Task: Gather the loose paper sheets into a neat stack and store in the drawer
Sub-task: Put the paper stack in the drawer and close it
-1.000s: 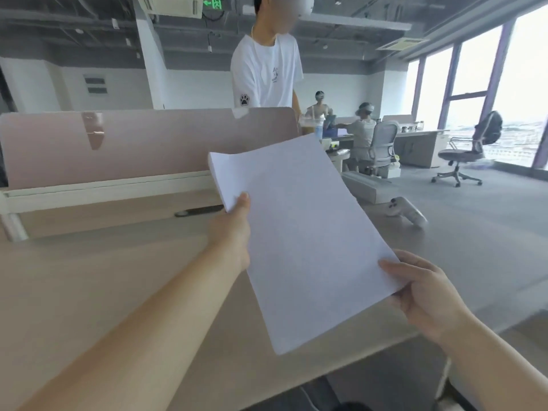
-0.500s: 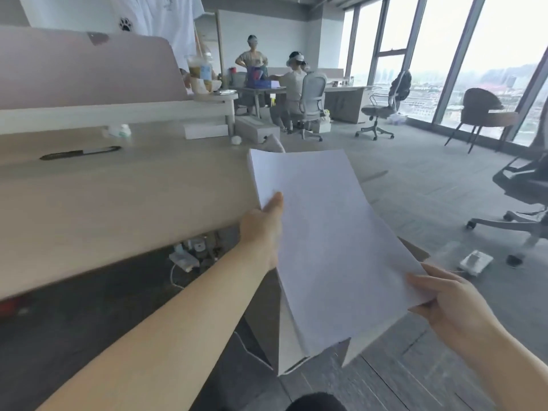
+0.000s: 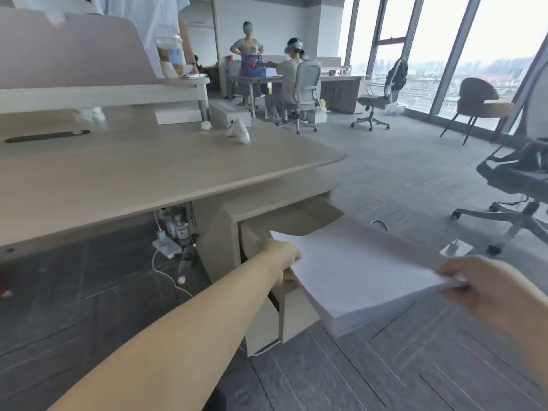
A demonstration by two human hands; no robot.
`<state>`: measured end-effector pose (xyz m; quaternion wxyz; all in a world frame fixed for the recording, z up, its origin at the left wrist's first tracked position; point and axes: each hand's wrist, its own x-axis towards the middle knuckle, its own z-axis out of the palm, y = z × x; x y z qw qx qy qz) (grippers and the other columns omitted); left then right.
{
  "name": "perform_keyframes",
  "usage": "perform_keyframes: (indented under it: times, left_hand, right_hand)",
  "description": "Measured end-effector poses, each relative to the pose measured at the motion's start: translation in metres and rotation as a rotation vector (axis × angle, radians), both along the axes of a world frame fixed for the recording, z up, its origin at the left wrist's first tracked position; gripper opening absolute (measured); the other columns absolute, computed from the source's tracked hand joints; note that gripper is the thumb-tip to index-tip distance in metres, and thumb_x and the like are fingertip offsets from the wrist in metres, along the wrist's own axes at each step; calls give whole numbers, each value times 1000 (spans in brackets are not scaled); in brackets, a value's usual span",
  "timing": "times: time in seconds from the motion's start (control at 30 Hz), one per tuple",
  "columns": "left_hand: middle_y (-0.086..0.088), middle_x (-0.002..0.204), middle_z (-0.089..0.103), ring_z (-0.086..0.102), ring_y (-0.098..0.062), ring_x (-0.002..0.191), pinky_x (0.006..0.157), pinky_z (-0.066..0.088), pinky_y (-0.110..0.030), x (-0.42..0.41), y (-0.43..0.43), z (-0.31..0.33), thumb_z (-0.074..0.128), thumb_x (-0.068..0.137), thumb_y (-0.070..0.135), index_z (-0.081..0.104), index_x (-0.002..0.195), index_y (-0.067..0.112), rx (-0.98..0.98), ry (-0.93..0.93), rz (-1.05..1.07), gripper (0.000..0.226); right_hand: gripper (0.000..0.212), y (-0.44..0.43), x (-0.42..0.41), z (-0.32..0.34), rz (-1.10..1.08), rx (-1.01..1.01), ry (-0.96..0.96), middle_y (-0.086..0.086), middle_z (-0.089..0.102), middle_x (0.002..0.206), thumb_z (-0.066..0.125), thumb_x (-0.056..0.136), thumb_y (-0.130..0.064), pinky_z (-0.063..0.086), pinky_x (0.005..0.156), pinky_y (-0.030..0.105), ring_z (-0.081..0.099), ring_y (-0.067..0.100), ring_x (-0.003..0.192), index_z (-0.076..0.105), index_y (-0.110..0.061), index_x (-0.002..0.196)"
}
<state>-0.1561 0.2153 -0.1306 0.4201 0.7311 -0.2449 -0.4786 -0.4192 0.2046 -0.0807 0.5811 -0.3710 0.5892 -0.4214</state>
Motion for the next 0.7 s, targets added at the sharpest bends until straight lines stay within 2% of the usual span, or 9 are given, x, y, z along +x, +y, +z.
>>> perform_keyframes:
  times: [0.07,0.13,0.17,0.23,0.33,0.43,0.53,0.63,0.7]
  left_hand:
    - [-15,82,56,57,-30,75,69,56,-36,5,-5,14,48,84,3,51,81,4,-53,-463,-143,5]
    - [-17,104,62,60,-33,96,78,52,-35,15,-13,32,46,89,10,59,98,3,-146,-949,-293,18]
    - [-15,114,62,59,-34,105,85,50,-36,21,-19,40,45,90,12,60,109,5,-205,-1088,-333,25]
    - [-11,120,59,56,-32,109,87,47,-35,37,-30,56,44,90,12,58,116,9,-330,-1254,-377,30]
    - [-9,131,52,49,-31,119,94,41,-37,66,-52,73,46,92,21,51,127,13,-382,-1418,-433,36]
    - [-11,156,28,25,-28,144,115,21,-45,104,-70,80,43,94,45,20,150,17,-173,-1465,-541,67]
    - [-4,163,0,0,-24,150,120,5,-50,137,-83,75,52,88,54,-2,153,28,24,-1444,-771,89]
    - [1,163,-5,-3,-22,150,119,3,-52,147,-100,75,54,90,45,-3,151,37,-3,-1401,-828,84]
    - [3,163,-4,-3,-20,150,119,2,-52,147,-112,75,48,93,44,-1,151,40,-31,-1368,-821,76]
  right_hand:
    - [17,-14,5,9,-12,-9,12,8,42,78,46,88,14,44,27,17,45,18,59,49,-1,97]
    - [21,-30,12,13,3,3,43,9,43,81,45,89,14,46,28,19,48,20,60,47,2,106]
    - [24,-38,19,13,30,19,64,10,46,84,44,88,14,46,28,20,51,21,60,48,4,109]
    - [28,-55,36,9,83,51,129,15,54,99,42,84,16,48,31,20,59,23,57,52,7,109]
    - [25,-79,63,0,115,39,161,17,47,120,38,81,19,53,34,27,61,28,61,53,8,97]
    - [28,-104,86,-9,161,41,175,14,40,122,38,83,19,54,34,31,58,28,63,48,7,106]
    - [22,-133,103,-22,206,57,202,14,44,113,40,84,18,53,34,29,56,26,65,51,4,96]
    - [23,-161,121,-37,228,81,229,12,48,95,38,80,20,51,35,24,54,23,60,50,1,75]
    - [22,-177,133,-49,221,99,280,16,52,98,39,77,20,53,38,26,57,24,64,53,2,78]
